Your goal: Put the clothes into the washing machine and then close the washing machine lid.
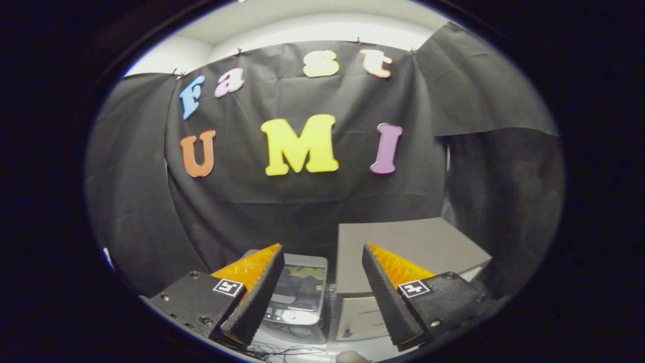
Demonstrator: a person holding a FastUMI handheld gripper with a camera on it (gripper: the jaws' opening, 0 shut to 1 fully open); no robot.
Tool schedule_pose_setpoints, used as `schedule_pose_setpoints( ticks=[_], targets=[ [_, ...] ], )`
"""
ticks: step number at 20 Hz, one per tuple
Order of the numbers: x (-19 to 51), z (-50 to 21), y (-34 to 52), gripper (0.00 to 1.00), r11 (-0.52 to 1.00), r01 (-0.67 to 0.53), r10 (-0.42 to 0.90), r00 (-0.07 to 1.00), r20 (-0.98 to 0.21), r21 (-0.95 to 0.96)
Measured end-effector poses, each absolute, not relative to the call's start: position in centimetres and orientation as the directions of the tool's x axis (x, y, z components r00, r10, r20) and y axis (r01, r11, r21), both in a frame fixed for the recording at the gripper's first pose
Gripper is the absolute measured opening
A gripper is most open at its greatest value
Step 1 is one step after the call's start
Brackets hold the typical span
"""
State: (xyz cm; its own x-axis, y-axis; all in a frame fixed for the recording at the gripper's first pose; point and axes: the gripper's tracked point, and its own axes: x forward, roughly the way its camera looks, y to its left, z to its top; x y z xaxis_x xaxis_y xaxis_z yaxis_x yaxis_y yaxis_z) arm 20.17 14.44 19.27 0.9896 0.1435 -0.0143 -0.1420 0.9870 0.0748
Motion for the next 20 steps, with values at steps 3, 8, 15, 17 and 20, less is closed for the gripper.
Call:
schedule_pose_setpoints(
  ticks=[3,8,15,17,20],
  targets=[
    [16.9,18.1,7.9,0.97,0.992,-0.094,0.094,0.996,0.004,0.089],
    [11.6,13.1,0.0,0.97,0.992,-0.054,0.055,0.998,-0.01,0.116],
    [4.3,4.2,-3.8,0.97,0.988,-0.083,0.094,0.992,-0.083,0.128],
    [2.9,2.7,-4.3,0.97,0.986,-0.097,0.111,0.99,-0.093,0.137],
    [1.7,1.0,-5.9,0.97,0.983,-0.092,0.112,0.987,-0.119,0.158]
  ],
)
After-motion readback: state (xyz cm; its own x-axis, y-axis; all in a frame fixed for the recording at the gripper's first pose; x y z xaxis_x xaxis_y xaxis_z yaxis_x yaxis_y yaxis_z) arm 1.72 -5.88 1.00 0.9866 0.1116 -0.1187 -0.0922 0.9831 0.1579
